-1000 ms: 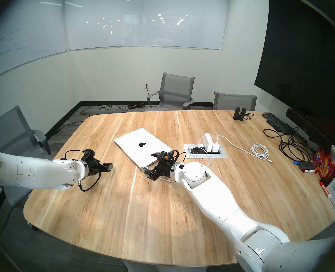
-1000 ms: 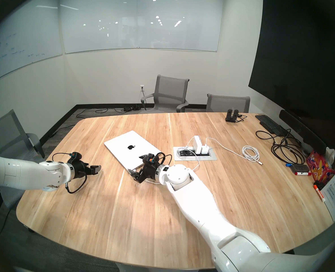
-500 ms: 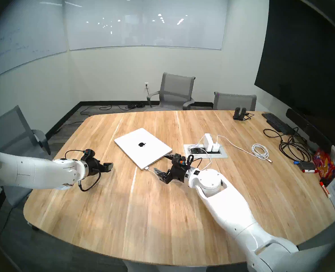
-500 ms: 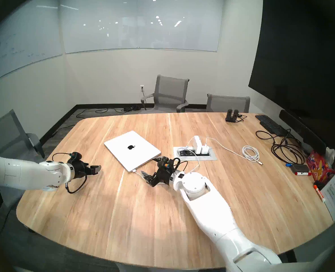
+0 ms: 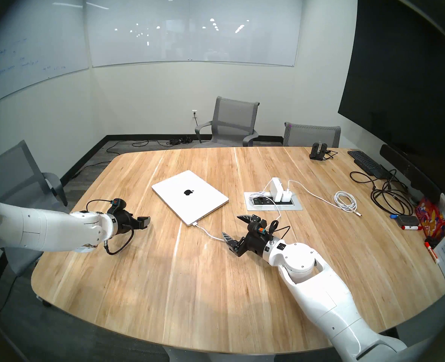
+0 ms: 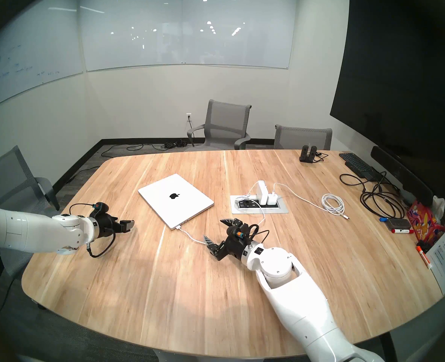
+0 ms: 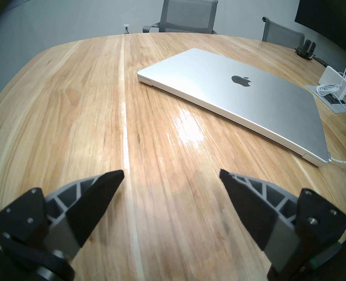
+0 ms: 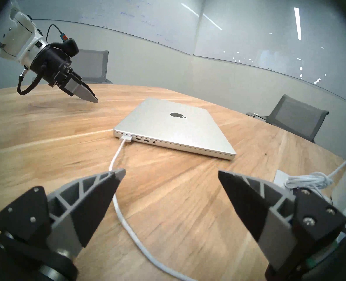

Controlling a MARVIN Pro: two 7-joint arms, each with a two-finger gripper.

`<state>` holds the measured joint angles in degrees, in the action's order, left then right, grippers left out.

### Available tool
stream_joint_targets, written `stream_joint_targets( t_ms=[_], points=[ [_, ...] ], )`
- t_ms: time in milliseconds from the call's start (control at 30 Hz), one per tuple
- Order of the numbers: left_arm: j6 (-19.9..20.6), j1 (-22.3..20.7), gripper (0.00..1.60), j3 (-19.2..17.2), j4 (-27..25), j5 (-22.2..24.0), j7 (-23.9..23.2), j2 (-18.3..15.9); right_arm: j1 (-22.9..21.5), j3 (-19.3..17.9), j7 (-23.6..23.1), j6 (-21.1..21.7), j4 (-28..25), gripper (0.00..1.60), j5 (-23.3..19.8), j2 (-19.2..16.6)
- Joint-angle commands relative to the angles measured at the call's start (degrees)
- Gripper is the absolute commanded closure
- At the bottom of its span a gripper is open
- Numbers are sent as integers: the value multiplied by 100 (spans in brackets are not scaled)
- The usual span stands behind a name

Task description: Plug the charging cable into the port of a MacBook

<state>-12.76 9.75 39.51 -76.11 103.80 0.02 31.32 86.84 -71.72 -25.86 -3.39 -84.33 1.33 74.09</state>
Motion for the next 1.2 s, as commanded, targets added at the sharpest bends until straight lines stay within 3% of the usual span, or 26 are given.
stream_joint_targets(
  t_ms=[0,367,1167],
  points=[
    [-19,-79,0,-56,1,-2,-3,5,412,-61,271,130,-626,0,97,-56],
    [-19,-80,0,-57,-1,-4,-3,4,772,-121,517,763,-1295,0,317,-104],
    [-19,-80,0,-57,-2,-4,-3,3,802,-153,509,838,-1336,0,387,-56]
  ],
)
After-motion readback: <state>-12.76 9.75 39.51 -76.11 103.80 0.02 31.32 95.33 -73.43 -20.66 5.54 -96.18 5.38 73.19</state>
